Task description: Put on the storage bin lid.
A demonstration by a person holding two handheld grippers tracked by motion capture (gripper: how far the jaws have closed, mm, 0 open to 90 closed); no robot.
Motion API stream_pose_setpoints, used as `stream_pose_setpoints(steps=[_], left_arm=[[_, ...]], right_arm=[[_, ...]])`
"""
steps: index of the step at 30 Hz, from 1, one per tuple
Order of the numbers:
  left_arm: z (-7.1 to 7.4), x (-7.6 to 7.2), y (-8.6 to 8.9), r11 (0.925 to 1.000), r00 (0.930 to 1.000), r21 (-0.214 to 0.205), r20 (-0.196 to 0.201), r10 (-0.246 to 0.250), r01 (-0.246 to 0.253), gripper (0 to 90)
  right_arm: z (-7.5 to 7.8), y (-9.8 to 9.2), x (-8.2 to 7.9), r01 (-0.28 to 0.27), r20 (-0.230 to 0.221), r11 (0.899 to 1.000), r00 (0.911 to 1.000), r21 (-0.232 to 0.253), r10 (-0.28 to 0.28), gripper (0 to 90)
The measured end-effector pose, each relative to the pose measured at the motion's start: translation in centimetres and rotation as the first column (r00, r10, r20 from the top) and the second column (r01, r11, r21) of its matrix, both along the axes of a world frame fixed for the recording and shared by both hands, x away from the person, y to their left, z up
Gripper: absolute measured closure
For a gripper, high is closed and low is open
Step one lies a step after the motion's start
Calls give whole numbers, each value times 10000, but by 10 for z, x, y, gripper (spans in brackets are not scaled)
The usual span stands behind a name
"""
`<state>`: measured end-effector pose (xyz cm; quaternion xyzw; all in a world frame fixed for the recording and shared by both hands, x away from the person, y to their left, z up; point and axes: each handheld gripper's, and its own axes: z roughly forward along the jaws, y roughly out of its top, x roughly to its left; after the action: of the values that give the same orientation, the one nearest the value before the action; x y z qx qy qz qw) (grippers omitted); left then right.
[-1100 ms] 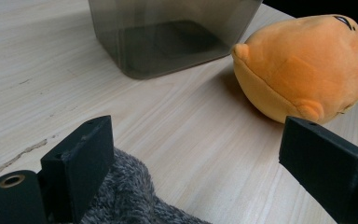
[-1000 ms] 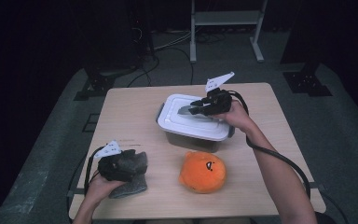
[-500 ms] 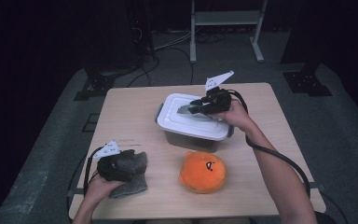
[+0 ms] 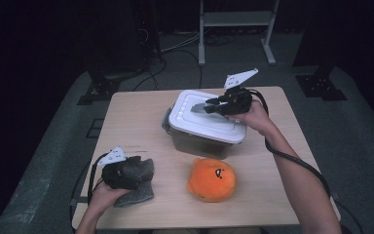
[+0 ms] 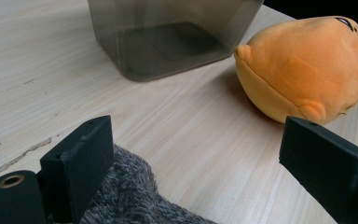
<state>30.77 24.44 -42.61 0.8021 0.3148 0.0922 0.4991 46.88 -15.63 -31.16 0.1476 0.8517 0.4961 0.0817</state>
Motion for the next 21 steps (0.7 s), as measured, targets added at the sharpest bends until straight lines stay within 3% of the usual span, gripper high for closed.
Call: stream_pose_setpoints(steps=[21], left_arm=[[2,0,1,9999,9999,9,82,100,-100,92]], right_arm=[[30,-53,-32,639,480,9979,9968,-139,-632,658]])
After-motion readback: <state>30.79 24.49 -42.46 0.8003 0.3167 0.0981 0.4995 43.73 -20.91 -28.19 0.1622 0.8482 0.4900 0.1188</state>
